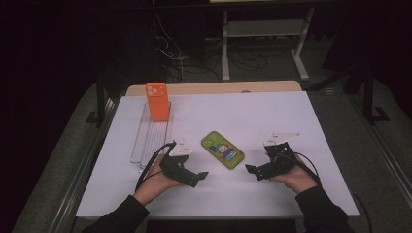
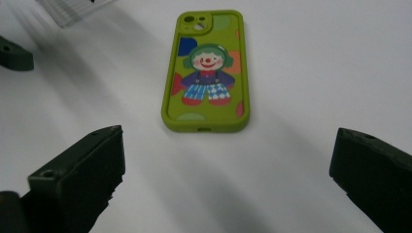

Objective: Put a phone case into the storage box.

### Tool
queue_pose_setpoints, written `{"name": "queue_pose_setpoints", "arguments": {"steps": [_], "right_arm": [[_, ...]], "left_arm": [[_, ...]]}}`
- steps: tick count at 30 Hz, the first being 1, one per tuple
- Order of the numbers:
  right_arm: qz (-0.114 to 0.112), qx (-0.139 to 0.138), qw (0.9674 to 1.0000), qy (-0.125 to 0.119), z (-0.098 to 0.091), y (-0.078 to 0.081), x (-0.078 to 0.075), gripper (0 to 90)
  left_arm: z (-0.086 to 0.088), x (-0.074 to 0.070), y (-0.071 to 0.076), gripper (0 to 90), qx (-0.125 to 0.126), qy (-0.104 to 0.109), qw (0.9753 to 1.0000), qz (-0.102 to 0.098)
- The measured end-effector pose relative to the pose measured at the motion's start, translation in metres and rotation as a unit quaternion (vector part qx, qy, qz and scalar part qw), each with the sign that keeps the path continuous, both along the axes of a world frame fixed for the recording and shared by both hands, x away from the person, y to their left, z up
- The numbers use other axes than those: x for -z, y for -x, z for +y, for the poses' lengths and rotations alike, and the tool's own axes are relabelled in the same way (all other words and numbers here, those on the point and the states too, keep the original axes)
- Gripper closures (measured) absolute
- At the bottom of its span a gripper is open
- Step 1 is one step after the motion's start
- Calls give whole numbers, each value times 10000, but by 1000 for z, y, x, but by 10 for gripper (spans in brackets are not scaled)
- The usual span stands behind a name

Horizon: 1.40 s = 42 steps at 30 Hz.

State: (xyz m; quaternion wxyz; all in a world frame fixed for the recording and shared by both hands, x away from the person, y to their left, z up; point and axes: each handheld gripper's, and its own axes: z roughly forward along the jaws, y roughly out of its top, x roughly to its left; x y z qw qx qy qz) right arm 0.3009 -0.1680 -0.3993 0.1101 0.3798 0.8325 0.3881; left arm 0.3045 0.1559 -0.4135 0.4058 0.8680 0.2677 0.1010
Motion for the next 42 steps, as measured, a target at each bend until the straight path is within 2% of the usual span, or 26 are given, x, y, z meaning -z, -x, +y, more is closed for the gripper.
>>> {"name": "queue_pose_setpoints", "arguments": {"steps": [2, 8, 17, 18, 23, 25, 28, 31, 39, 42], "right_arm": [[48, 40, 10000, -55, 3, -2, -2, 0], [43, 12, 10000, -9, 12, -12, -8, 0], [15, 30, 10000, -51, 27, -26, -13, 0], [-29, -1, 10000, -38, 28, -28, -13, 0], [87, 27, 9999, 106, 39, -34, -13, 0], [69, -19, 9998, 163, 42, -38, -12, 0], [163, 13, 9996, 229, 49, -42, -11, 0], [200, -15, 9994, 271, 54, -47, -9, 0], [280, -63, 9990, 337, 69, -60, -4, 0], [277, -58, 9990, 346, 73, -64, -3, 0]], "left_arm": [[1, 0, -1, 5, 19, -3, 10000, -28], [1, 0, 0, 5, 48, -33, 10000, -7], [1, 0, 0, 4, -15, 110, 9999, 53], [0, 0, 1, 5, -39, 124, 9999, 72], [0, 0, 1, 5, -31, 122, 9999, 70], [2, -1, 0, 5, 9, 75, 10000, 65], [2, -1, 0, 5, -13, 125, 9999, 73], [2, -1, 0, 4, 20, 63, 10000, 69], [1, -1, -1, 5, -47, 227, 9996, 163], [0, -1, -1, 5, -44, 212, 9996, 171]]}}
